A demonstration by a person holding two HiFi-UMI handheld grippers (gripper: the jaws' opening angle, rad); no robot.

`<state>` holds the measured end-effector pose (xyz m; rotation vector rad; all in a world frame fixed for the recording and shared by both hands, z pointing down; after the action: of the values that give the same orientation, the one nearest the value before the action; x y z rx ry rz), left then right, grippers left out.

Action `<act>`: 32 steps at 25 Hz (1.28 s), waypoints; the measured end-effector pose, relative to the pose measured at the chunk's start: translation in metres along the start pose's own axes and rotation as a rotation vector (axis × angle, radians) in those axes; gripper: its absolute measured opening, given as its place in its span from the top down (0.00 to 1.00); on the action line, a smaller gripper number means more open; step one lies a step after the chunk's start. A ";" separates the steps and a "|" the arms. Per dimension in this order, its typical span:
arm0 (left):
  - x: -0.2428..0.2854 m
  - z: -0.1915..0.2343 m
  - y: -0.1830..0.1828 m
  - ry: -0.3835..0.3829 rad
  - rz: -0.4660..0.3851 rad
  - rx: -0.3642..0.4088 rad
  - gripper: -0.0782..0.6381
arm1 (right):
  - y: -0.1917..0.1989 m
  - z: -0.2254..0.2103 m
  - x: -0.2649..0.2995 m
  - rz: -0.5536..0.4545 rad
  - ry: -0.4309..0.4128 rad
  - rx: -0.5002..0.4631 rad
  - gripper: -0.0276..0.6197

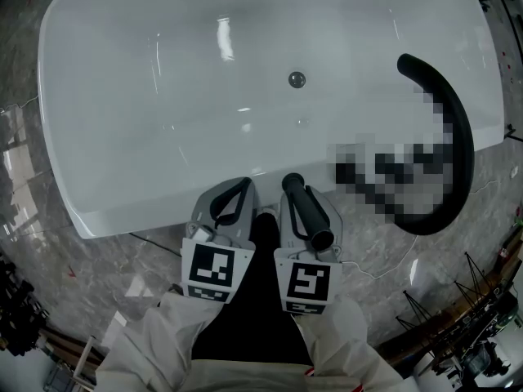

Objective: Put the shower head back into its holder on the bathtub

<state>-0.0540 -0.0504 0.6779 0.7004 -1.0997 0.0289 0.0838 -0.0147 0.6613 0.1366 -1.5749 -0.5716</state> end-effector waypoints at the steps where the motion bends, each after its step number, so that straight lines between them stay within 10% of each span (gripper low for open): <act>1: 0.000 -0.001 0.001 0.001 0.003 0.001 0.88 | 0.000 0.000 0.000 0.002 0.002 -0.001 0.75; 32: -0.030 -0.016 0.015 -0.005 -0.023 0.032 0.88 | 0.025 0.005 -0.014 0.013 -0.069 0.129 0.69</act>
<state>-0.0606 -0.0214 0.6568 0.7422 -1.0979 0.0248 0.0870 0.0140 0.6599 0.2058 -1.6793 -0.4689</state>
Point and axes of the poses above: the fingertips, and each gripper's own axes: x forward along the fingers, z to its left, y out of its underside, the point moved 8 cm from there along -x, backward along the fingers, and after that the axes turned 15 degrees about z, right-handed, at the moved point
